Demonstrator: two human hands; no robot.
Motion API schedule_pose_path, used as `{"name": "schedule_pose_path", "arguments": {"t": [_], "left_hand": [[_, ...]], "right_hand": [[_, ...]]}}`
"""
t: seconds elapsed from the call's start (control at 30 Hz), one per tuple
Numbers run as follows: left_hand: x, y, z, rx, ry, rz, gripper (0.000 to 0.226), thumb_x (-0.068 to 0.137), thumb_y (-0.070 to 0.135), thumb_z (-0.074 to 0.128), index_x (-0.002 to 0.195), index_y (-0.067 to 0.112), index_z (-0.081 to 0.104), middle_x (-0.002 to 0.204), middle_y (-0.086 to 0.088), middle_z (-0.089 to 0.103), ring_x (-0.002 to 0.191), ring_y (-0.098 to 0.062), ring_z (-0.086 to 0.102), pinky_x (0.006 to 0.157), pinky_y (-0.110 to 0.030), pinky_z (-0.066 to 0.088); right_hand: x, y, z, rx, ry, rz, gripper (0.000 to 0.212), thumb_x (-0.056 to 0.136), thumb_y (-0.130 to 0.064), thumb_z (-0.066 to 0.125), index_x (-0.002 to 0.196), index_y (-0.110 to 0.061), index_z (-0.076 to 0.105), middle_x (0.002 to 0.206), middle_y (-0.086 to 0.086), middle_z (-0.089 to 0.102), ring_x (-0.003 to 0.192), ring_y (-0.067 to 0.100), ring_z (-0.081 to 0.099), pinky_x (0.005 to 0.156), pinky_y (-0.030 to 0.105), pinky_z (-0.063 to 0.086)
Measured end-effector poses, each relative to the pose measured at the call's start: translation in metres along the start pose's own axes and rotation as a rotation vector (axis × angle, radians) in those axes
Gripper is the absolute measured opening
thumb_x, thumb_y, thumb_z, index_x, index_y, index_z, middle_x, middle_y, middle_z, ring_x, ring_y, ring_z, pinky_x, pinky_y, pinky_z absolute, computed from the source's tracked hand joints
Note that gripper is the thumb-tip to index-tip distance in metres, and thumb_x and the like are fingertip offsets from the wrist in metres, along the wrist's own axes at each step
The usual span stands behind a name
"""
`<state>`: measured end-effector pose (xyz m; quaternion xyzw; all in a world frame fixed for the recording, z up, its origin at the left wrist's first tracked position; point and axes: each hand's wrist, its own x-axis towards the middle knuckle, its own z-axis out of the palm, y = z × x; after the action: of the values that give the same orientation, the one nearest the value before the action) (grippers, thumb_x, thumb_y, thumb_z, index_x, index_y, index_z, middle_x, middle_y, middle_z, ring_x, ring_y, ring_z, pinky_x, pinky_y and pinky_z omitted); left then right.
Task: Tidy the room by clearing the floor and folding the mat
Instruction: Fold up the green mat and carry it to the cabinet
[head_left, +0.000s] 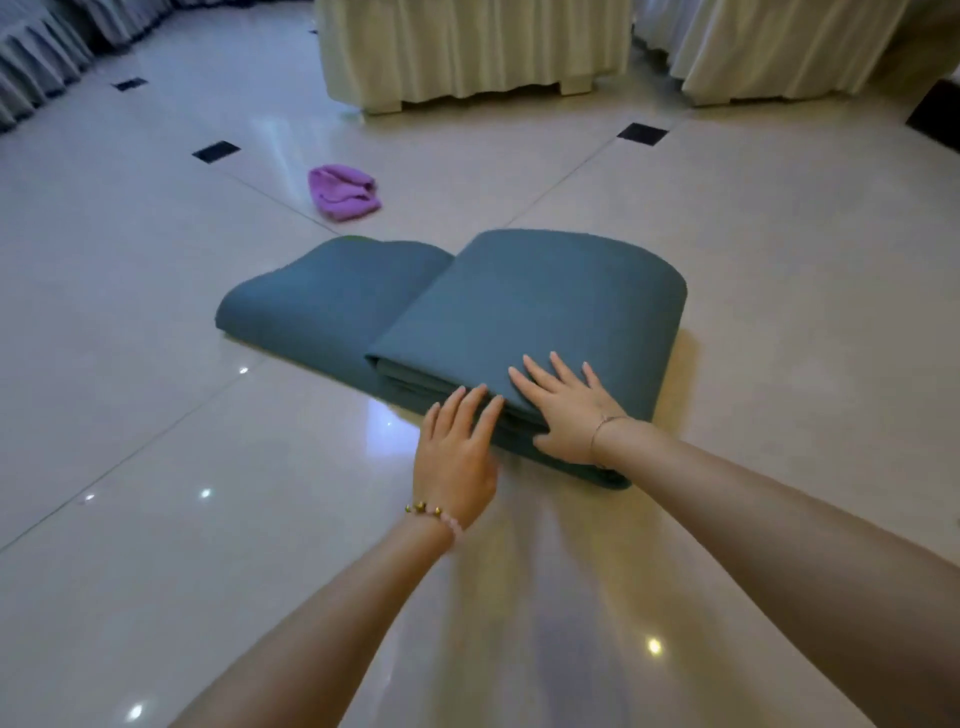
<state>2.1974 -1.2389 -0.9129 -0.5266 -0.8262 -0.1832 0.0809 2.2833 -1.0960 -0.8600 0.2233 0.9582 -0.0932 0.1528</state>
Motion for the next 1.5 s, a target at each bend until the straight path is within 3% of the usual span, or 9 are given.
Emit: {"name": "schedule_pose_path", "arguments": {"t": [0.13,0.3,0.47,0.77,0.9,1.03,1.23,1.37,1.5], "left_hand": [[0.007,-0.04,0.007,0.181,-0.228,0.04,0.109,0.052,0.001,0.072,0.143,0.036,0.024,0.148,-0.004,0.039,0.128,-0.034,0.046,0.105,-0.058,0.032],[0.032,-0.039,0.008,0.312,-0.056,0.061,0.076,0.06,0.002,0.068,0.133,0.018,0.052,0.135,-0.006,0.055,0.129,-0.037,0.044,0.11,-0.056,0.018],[0.042,-0.028,0.011,0.194,-0.309,-0.005,0.085,0.083,0.004,0.051,0.15,0.029,0.004,0.159,0.001,0.004,0.146,-0.029,-0.007,0.114,-0.053,-0.005],[0.014,0.034,0.006,0.13,-0.309,0.272,0.082,0.088,0.009,0.048,0.148,0.032,-0.003,0.159,-0.001,0.003,0.147,-0.025,0.001,0.113,-0.049,-0.011],[0.003,0.083,0.017,0.054,-0.325,0.422,0.08,0.087,0.013,0.049,0.149,0.034,0.004,0.159,0.0,0.01,0.146,-0.023,0.01,0.116,-0.052,0.003],[-0.002,0.136,0.019,-0.037,-0.307,0.492,0.068,0.085,0.049,0.049,0.146,0.033,0.024,0.151,-0.002,0.033,0.139,-0.026,0.03,0.112,-0.057,0.019],[0.008,0.173,-0.007,-0.373,-0.174,0.188,0.069,0.077,0.073,0.032,0.128,0.031,0.053,0.133,0.008,0.05,0.126,-0.014,0.043,0.113,-0.05,0.02],[0.013,0.153,-0.012,-0.483,-0.219,0.16,0.072,0.075,0.072,0.039,0.136,0.033,0.043,0.141,0.014,0.042,0.129,-0.004,0.036,0.114,-0.039,0.022],[0.003,0.134,-0.009,-0.693,-0.279,0.041,0.071,0.074,0.069,0.046,0.137,0.038,0.038,0.141,0.022,0.036,0.129,0.005,0.033,0.108,-0.025,0.029]], "right_hand": [[-0.002,0.006,0.018,-0.096,0.11,0.046,0.085,0.089,-0.014,0.046,0.148,-0.036,-0.011,0.158,-0.009,-0.014,0.146,0.024,-0.014,0.111,0.064,0.001],[-0.009,0.02,0.018,-0.131,0.1,0.068,0.097,0.085,0.001,0.047,0.145,-0.044,-0.014,0.158,-0.008,-0.016,0.144,0.028,-0.018,0.103,0.074,0.007],[-0.015,0.027,0.02,-0.155,0.109,0.077,0.097,0.085,0.007,0.045,0.146,-0.043,-0.013,0.158,-0.006,-0.015,0.144,0.031,-0.019,0.103,0.074,0.009],[-0.095,0.089,0.029,-0.24,0.029,0.066,0.097,0.091,-0.001,0.045,0.135,-0.044,-0.03,0.156,-0.009,-0.022,0.143,0.028,-0.022,0.107,0.068,0.012],[-0.155,0.135,0.022,-0.3,-0.063,0.08,0.098,0.091,-0.002,0.043,0.126,-0.05,-0.035,0.154,-0.011,-0.027,0.143,0.025,-0.024,0.113,0.061,0.013],[-0.206,0.165,0.02,-0.208,-0.084,0.101,0.095,0.089,-0.009,0.051,0.13,-0.053,-0.023,0.148,-0.02,-0.025,0.138,0.012,-0.022,0.116,0.051,0.015],[-0.242,0.178,0.013,0.31,0.512,0.265,0.076,0.069,-0.013,0.076,0.137,-0.022,0.045,0.143,0.0,0.045,0.132,0.022,0.043,0.104,0.034,0.037],[-0.23,0.168,0.004,0.568,0.674,0.555,0.083,0.072,-0.039,0.076,0.142,-0.023,0.033,0.141,0.003,0.041,0.124,0.022,0.043,0.1,0.042,0.04],[-0.211,0.148,-0.018,0.756,0.705,0.52,0.081,0.071,-0.042,0.075,0.139,-0.028,0.035,0.14,-0.001,0.037,0.121,0.014,0.04,0.105,0.038,0.037]]}}
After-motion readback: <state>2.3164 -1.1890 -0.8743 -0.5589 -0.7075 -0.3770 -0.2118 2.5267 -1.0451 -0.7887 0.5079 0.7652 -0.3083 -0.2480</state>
